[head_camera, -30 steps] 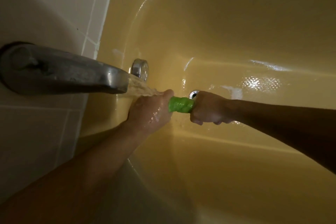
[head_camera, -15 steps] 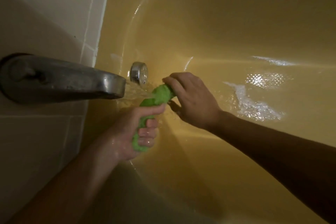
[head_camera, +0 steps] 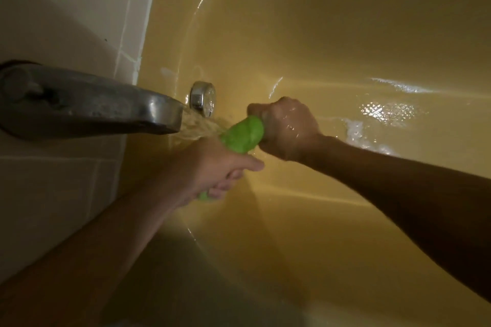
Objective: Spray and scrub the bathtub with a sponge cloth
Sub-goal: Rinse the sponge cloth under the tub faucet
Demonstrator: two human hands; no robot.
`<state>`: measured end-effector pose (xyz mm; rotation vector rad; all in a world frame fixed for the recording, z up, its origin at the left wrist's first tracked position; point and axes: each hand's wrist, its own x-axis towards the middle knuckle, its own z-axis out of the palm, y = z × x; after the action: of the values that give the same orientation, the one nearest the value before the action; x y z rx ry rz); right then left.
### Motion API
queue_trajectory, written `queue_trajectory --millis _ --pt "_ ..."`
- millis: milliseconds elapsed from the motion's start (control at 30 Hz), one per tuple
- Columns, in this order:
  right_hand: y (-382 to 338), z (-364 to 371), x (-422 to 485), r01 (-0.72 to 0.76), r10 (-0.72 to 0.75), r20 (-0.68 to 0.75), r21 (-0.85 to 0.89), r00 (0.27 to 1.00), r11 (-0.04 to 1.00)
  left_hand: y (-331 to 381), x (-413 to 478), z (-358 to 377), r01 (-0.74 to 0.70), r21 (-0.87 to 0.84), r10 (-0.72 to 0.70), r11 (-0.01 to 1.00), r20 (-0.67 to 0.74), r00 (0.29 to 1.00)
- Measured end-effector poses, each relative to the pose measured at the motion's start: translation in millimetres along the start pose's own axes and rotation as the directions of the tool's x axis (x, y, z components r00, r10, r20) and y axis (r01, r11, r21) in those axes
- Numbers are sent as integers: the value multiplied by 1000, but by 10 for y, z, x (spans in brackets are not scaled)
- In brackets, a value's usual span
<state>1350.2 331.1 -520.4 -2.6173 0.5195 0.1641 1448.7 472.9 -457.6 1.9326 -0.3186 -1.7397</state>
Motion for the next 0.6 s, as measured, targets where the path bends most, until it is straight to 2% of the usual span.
queue_trajectory --millis 67,133,200,333,467,567,600 --pt "164 -110 -43 -124 121 68 53 990 991 119 216 102 -77 161 100 984 -137 986" --pt "295 -194 -107 -199 183 134 114 974 973 132 374 160 -155 488 299 859 -232 926" --pt "370 -238 -181 -251 217 178 194 960 948 114 465 204 -206 638 453 742 -249 856" --pt "479 -264 -297 -370 309 243 266 919 890 75 671 308 -393 725 692 566 -159 704" --pt "557 -241 -480 -515 413 330 343 849 785 -56 824 442 -467 755 783 461 -98 615" --pt "565 -208 -646 -591 446 411 357 795 724 -185 895 554 -508 793 848 335 -19 529" --pt "583 -194 -688 -607 455 424 359 783 709 -210 910 580 -513 796 854 321 -8 520"
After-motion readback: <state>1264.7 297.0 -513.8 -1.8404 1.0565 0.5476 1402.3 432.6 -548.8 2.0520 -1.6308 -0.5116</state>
